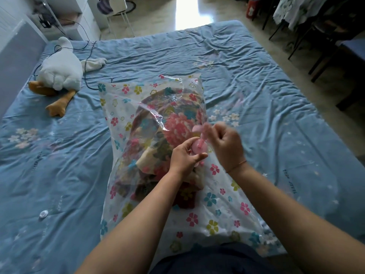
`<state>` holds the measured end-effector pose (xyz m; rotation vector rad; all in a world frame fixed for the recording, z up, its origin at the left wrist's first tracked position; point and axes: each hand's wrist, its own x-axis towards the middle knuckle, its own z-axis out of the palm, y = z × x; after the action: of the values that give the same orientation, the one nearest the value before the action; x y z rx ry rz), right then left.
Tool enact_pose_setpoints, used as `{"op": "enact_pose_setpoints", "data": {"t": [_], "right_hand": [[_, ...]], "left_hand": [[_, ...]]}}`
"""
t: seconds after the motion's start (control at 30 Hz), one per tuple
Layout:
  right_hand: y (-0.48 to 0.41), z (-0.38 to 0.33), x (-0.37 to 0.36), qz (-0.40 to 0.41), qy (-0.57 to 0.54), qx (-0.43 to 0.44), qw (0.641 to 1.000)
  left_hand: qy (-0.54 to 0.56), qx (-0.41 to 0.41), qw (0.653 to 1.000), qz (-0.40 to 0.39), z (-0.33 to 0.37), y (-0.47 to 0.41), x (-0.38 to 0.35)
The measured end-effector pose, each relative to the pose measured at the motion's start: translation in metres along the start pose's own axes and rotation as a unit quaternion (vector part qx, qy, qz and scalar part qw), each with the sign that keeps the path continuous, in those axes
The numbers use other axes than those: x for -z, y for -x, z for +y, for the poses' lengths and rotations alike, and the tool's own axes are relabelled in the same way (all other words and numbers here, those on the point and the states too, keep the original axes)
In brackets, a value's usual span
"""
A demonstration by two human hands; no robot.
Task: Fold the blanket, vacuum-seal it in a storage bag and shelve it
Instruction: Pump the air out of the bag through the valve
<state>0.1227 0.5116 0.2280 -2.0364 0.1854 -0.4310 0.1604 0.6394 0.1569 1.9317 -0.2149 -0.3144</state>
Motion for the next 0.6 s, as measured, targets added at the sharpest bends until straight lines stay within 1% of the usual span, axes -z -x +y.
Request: {"op": "enact_pose_setpoints", "data": {"t": [0.03,0.07,0.1,0.13,0.17,0.2,0.27,0.3,0.33,0.37,0.43,0.47,0.5,0.53,0.6], "right_hand": [[0.004,0.013,-0.005,-0.063,0.058,-0.052,0.995],[0.006,0.021,-0.008,-0.1,0.1,-0.084,0.986],[0.006,0.021,-0.005,-0.104,0.104,-0.092,0.985],[0.005,0.012,0.0,-0.086,0.076,-0.076,0.991],[0.002,-0.005,0.009,-0.048,0.02,-0.042,0.998],[-0.001,-0.025,0.019,0.007,-0.045,-0.002,0.999],[-0.005,-0.056,0.035,0.099,-0.149,0.063,0.982],[-0.005,-0.058,0.036,0.12,-0.162,0.075,0.977],[-0.003,-0.051,0.034,0.12,-0.146,0.07,0.979],[0.001,-0.038,0.029,0.094,-0.113,0.048,0.988],[0.009,-0.004,0.017,-0.017,-0.017,-0.036,0.999],[0.012,0.008,0.015,-0.072,0.03,-0.069,0.995],[0.014,0.013,0.016,-0.099,0.059,-0.087,0.99],[0.014,0.01,0.02,-0.104,0.061,-0.087,0.989],[0.01,-0.015,0.035,-0.072,0.001,-0.032,0.997]], "left_hand": [[-0.005,-0.008,1.0,0.0,-0.001,0.001,-0.001],[-0.01,-0.018,1.0,-0.002,-0.003,0.001,-0.001],[-0.012,-0.03,0.999,0.001,-0.001,0.002,-0.001],[-0.012,-0.038,0.999,0.004,0.003,0.002,0.001],[-0.009,-0.047,0.999,0.007,0.009,0.001,0.003],[-0.01,-0.055,0.998,0.008,0.014,0.0,0.005],[-0.024,-0.072,0.997,0.01,0.019,-0.002,0.006],[-0.03,-0.077,0.996,0.013,0.021,-0.002,0.006],[-0.035,-0.08,0.996,0.017,0.022,0.0,0.005],[-0.04,-0.081,0.996,0.022,0.022,0.002,0.003],[-0.053,-0.086,0.994,0.031,0.021,0.01,0.001],[-0.056,-0.093,0.994,0.031,0.02,0.014,0.0],[-0.054,-0.105,0.993,0.031,0.02,0.017,0.0],[-0.052,-0.11,0.992,0.033,0.02,0.019,0.0],[-0.051,-0.111,0.992,0.044,0.023,0.017,0.003]]}}
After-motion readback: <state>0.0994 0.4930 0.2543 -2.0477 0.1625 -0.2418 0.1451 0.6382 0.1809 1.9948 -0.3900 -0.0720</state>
